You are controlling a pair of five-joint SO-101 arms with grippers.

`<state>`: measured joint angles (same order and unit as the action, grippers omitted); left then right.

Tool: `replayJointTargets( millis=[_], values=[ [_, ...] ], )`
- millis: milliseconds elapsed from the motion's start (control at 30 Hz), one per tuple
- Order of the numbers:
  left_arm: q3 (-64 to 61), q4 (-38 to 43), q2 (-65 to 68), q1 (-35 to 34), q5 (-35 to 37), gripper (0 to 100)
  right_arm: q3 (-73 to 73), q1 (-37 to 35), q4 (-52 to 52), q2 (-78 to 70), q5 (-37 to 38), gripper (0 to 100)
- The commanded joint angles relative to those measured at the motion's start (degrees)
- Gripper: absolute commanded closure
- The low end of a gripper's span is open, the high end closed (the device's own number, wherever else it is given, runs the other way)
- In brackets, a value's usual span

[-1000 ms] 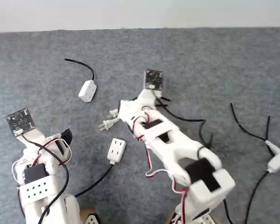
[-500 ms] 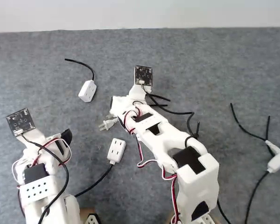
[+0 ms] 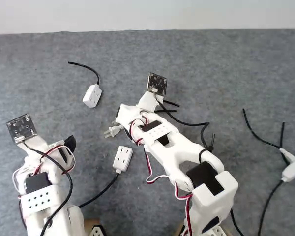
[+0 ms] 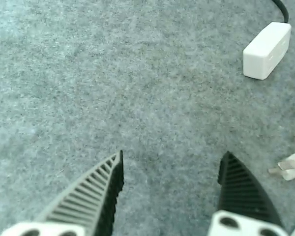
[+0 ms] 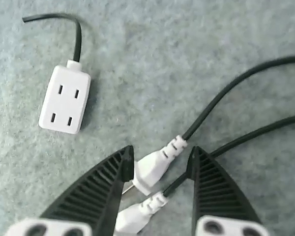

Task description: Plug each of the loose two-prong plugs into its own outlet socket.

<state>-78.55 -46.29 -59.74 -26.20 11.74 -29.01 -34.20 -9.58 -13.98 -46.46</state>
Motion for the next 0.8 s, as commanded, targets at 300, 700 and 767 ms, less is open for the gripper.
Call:
replayJointTargets(
  millis=[300,700,767],
  values=[
    [0.2,1.5,-0.4,-0.3,0.1,71,9.7,-0.6,-0.5,-6.5,-1.1,81.9],
    [0.2,1.5,-0.4,-0.3,0.1,71,11.5,-0.5,-4.0,-7.3,-1.1,97.7],
    [0.2,1.5,-0.4,-0.3,0.1,71,11.3,-0.5,-4.1,-7.3,-1.0,99.1]
  ],
)
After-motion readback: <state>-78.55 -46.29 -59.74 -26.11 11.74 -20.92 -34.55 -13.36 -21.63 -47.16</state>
